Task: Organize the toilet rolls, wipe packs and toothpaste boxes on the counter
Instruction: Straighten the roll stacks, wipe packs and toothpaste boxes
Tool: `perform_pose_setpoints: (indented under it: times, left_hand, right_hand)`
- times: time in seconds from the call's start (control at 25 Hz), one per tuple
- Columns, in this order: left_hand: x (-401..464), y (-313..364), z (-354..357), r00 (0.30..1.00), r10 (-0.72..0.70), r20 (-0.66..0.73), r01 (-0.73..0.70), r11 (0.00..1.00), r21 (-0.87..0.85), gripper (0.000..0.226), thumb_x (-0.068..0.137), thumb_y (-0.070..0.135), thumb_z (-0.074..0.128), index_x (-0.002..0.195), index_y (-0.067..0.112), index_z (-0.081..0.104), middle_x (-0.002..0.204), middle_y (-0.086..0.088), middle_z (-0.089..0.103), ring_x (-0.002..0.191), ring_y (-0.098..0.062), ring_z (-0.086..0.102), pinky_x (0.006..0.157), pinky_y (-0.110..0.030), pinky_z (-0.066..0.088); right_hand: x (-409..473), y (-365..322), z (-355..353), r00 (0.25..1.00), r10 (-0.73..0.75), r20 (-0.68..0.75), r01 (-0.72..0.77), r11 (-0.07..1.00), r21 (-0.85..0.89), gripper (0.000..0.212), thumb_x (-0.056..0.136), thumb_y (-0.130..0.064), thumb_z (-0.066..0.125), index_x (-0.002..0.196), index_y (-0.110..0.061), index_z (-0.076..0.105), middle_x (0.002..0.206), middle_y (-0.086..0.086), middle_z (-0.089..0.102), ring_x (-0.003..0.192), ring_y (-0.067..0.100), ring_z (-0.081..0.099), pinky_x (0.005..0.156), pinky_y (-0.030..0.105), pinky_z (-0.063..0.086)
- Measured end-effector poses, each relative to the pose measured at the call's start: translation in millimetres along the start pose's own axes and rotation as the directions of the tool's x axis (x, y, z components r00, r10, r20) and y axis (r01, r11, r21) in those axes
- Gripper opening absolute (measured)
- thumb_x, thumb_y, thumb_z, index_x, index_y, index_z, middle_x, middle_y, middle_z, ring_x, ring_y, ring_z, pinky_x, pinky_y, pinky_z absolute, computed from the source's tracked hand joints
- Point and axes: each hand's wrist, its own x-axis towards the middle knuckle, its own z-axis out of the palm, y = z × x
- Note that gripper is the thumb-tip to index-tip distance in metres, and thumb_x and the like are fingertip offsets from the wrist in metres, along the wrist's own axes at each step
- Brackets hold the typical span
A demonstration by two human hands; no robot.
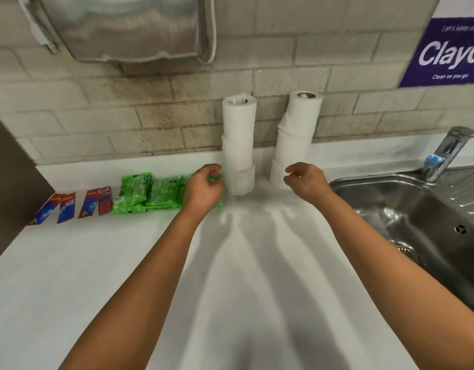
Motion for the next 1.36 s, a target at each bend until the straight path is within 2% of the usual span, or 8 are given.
perform_pose_setpoints:
  times: [0.16, 0.36, 0.52, 0.76, 0.92, 1.04, 1.12, 1.36]
  left_hand:
    - [19, -4, 6, 0.998, -0.063, -0.025, 0.062, 0.997, -0.052, 0.039, 0.085, 0.010, 0.058, 0.123, 0.016, 0.055, 0.109, 0.003, 0.053, 0.062, -0.015, 0.051, 0.069, -0.027, 0.044]
    - [46, -16, 24, 0.988, -0.138, 0.068, 0.136, 0.990, 0.039, 0.056, 0.082, 0.015, 0.064, 0.134, 0.019, 0.044, 0.134, -0.009, 0.049, 0.108, -0.030, 0.059, 0.085, -0.037, 0.049]
    - [69, -28, 35, 0.981, -0.183, 0.063, 0.178, 0.980, 0.087, 0.065, 0.081, 0.018, 0.065, 0.139, 0.020, 0.037, 0.135, -0.004, 0.046, 0.111, -0.024, 0.055, 0.072, -0.024, 0.045]
    - [89, -51, 85, 0.967, -0.254, 0.003, 0.253, 0.961, -0.115, 0.081, 0.079, 0.014, 0.072, 0.145, 0.014, 0.026, 0.146, -0.008, 0.040, 0.129, -0.026, 0.045, 0.105, -0.034, 0.038]
    - [96, -58, 112, 0.977, -0.195, -0.081, 0.180, 0.969, -0.168, 0.100, 0.069, 0.017, 0.080, 0.147, 0.010, 0.018, 0.151, -0.008, 0.032, 0.139, -0.021, 0.033, 0.114, -0.033, 0.028]
    - [107, -66, 123, 0.983, -0.168, -0.079, 0.151, 0.970, -0.192, 0.107, 0.063, 0.019, 0.084, 0.147, 0.011, 0.018, 0.149, -0.006, 0.036, 0.137, -0.019, 0.035, 0.114, -0.038, 0.030]
    - [112, -73, 127, 0.988, -0.126, -0.094, 0.106, 0.974, -0.199, 0.098, 0.059, 0.025, 0.084, 0.141, 0.012, 0.031, 0.139, -0.004, 0.049, 0.127, -0.019, 0.047, 0.107, -0.037, 0.039]
    - [124, -76, 127, 0.996, -0.037, -0.083, 0.019, 0.978, -0.209, 0.073, 0.059, 0.026, 0.078, 0.124, 0.018, 0.047, 0.117, 0.006, 0.059, 0.108, -0.011, 0.056, 0.090, -0.024, 0.043]
  right_hand:
    - [18, 17, -4, 0.999, 0.036, 0.021, -0.035, 0.999, -0.036, 0.033, 0.086, -0.014, 0.057, 0.119, -0.009, 0.060, 0.102, 0.008, 0.060, 0.087, 0.019, 0.052, 0.074, 0.024, 0.039]
    - [57, 39, -9, 0.989, 0.139, 0.048, -0.135, 0.988, -0.079, 0.038, 0.086, -0.018, 0.058, 0.123, -0.009, 0.056, 0.126, 0.011, 0.057, 0.111, 0.026, 0.055, 0.086, 0.027, 0.042]
    - [93, 60, -11, 0.983, 0.168, 0.072, -0.157, 0.978, -0.135, 0.044, 0.087, -0.019, 0.057, 0.128, -0.007, 0.049, 0.128, 0.011, 0.057, 0.120, 0.027, 0.051, 0.096, 0.028, 0.039]
    - [144, 97, -6, 0.976, 0.196, 0.097, -0.196, 0.981, -0.008, 0.090, 0.077, -0.027, 0.073, 0.147, -0.011, 0.020, 0.148, 0.013, 0.035, 0.134, 0.029, 0.038, 0.105, 0.036, 0.034]
    - [165, 116, 7, 0.973, 0.177, 0.149, -0.189, 0.979, 0.076, 0.099, 0.071, -0.023, 0.079, 0.148, -0.015, 0.017, 0.147, 0.010, 0.036, 0.133, 0.030, 0.039, 0.108, 0.041, 0.036]
    - [173, 124, 17, 0.986, 0.119, 0.118, -0.133, 0.984, 0.122, 0.087, 0.071, -0.012, 0.079, 0.143, -0.013, 0.028, 0.140, 0.008, 0.045, 0.126, 0.029, 0.046, 0.096, 0.033, 0.040]
    - [175, 127, 22, 0.992, 0.082, 0.096, -0.095, 0.985, 0.146, 0.080, 0.072, -0.007, 0.077, 0.139, -0.011, 0.034, 0.135, 0.009, 0.051, 0.122, 0.029, 0.049, 0.090, 0.030, 0.039]
    - [184, 136, 29, 0.987, 0.064, 0.145, -0.087, 0.984, 0.155, 0.070, 0.074, -0.008, 0.075, 0.134, -0.010, 0.039, 0.130, 0.011, 0.054, 0.119, 0.029, 0.051, 0.093, 0.032, 0.041]
